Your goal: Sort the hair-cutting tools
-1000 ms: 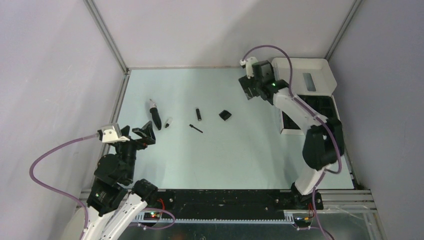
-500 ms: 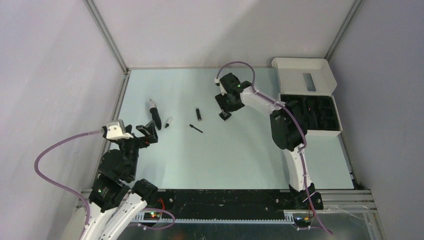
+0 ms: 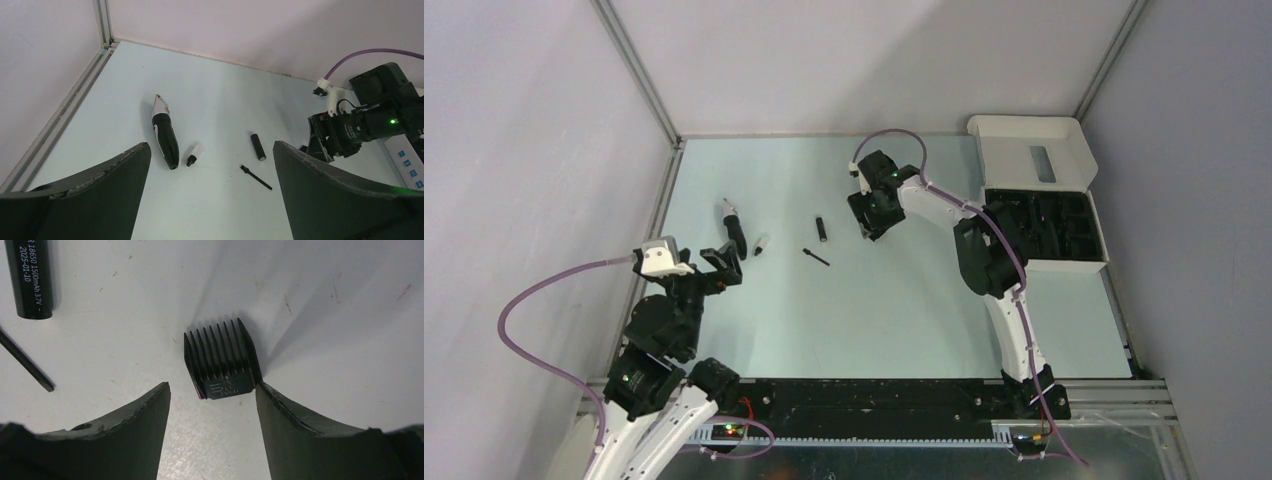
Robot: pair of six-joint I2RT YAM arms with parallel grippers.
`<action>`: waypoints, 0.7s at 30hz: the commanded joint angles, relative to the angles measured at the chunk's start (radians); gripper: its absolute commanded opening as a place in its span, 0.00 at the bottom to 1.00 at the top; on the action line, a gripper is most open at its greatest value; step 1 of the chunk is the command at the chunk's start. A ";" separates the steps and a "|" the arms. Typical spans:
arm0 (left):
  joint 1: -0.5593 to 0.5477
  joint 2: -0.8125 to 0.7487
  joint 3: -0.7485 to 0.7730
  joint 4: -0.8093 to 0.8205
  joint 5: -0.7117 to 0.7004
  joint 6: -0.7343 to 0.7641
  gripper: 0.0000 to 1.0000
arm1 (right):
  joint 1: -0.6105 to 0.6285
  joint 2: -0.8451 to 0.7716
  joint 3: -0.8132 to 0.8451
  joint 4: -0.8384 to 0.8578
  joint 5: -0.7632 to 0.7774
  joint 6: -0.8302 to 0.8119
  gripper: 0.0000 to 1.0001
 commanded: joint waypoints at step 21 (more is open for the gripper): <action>0.007 0.013 0.013 0.035 0.024 0.021 1.00 | 0.101 -0.075 0.012 0.063 -0.048 0.129 0.69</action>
